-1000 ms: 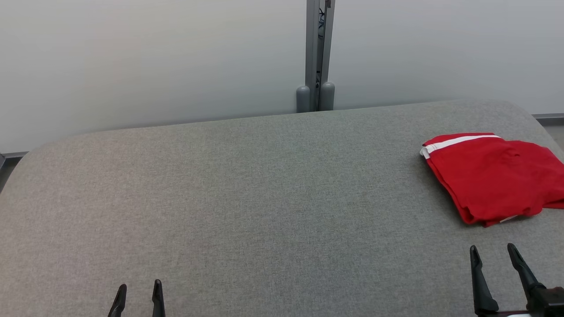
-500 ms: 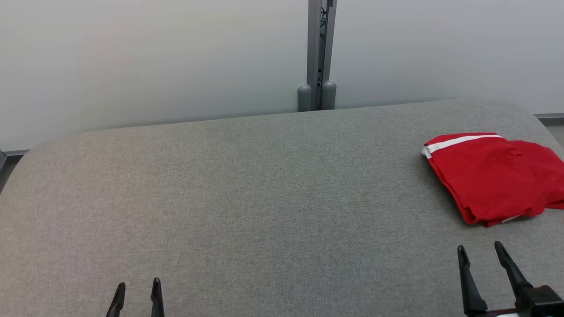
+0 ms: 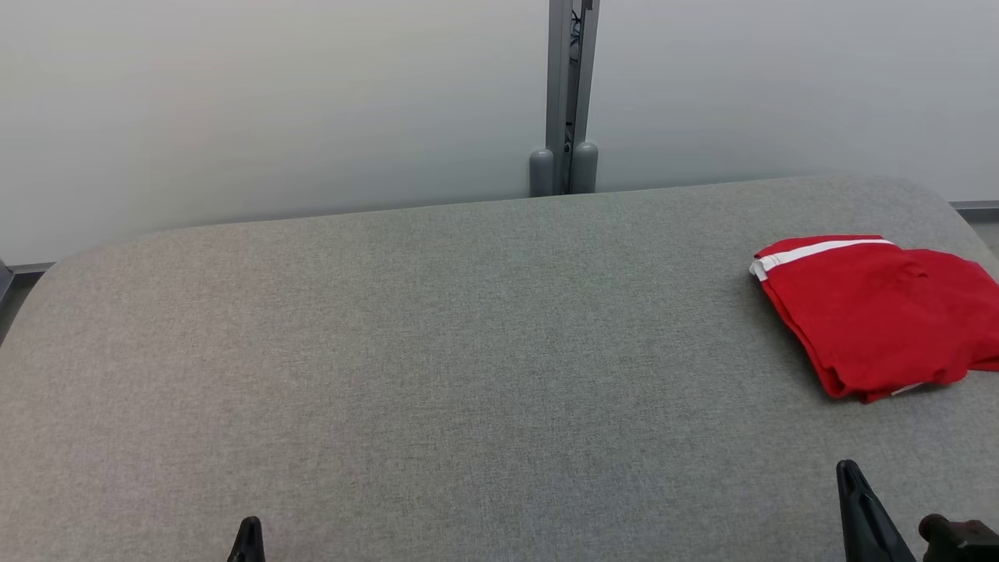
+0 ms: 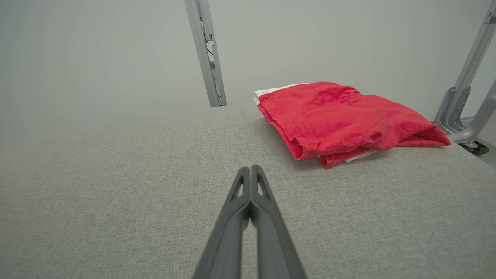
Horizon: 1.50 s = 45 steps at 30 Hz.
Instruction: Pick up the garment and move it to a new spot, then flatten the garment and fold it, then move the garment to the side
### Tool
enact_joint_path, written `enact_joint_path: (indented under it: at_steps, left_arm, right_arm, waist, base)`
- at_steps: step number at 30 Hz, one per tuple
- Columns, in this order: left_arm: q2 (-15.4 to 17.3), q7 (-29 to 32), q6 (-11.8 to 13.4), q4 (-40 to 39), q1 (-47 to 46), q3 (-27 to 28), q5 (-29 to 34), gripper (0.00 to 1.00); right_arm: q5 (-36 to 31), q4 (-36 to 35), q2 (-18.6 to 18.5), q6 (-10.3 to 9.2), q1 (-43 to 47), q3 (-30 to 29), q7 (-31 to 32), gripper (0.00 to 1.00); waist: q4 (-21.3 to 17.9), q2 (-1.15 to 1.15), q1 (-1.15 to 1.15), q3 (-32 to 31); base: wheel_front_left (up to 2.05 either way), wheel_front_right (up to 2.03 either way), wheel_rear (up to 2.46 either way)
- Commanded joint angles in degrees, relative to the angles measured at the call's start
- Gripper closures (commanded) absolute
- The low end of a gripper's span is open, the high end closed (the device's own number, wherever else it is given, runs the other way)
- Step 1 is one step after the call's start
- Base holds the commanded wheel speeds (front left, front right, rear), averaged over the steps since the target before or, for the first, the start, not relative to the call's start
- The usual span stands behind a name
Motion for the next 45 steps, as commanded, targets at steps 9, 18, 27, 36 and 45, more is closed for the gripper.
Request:
enact_joint_path:
  at_steps: [9, 18, 27, 36, 45]
  left_arm:
    - [0.5, 2.6, -1.5, -0.3, -4.2, 1.4, -10.7, 1.00]
    - [0.5, 4.8, -2.5, 0.0, -6.3, 2.1, -18.6, 1.00]
    - [0.6, 6.7, -3.4, 0.4, -8.2, 2.8, -25.8, 1.00]
    - [0.7, 8.5, -4.3, 0.7, -9.9, 3.5, -32.4, 1.00]
    - [0.8, 10.1, -5.0, 0.9, -11.5, 4.1, -38.3, 1.00]
  right_arm:
    - [12.6, -0.5, -0.6, 0.00, -3.1, -0.6, 2.7, 1.00]
    - [21.9, -0.2, -0.7, 0.00, -4.6, -1.0, 4.8, 1.00]
    - [30.3, 0.0, -0.8, 0.00, -5.9, -1.3, 6.7, 1.00]
    - [38.0, 0.3, -0.9, 0.00, -7.1, -1.6, 8.5, 1.00]
    - [45.0, 0.5, -1.0, 0.00, -8.3, -1.8, 10.1, 1.00]
  waist:
    - [0.2, 0.00, 0.00, 0.1]
    - [0.4, 0.00, 0.00, 0.3]
    - [0.5, 0.00, 0.00, 0.4]
    - [0.7, 0.00, 0.00, 0.5]
    - [0.9, 0.00, 0.00, 0.6]
  base:
    - [0.00, 0.00, 0.00]
    - [0.00, 0.00, 0.00]
    - [0.00, 0.00, 0.00]
    - [0.00, 0.00, 0.00]
    - [0.00, 0.00, 0.00]
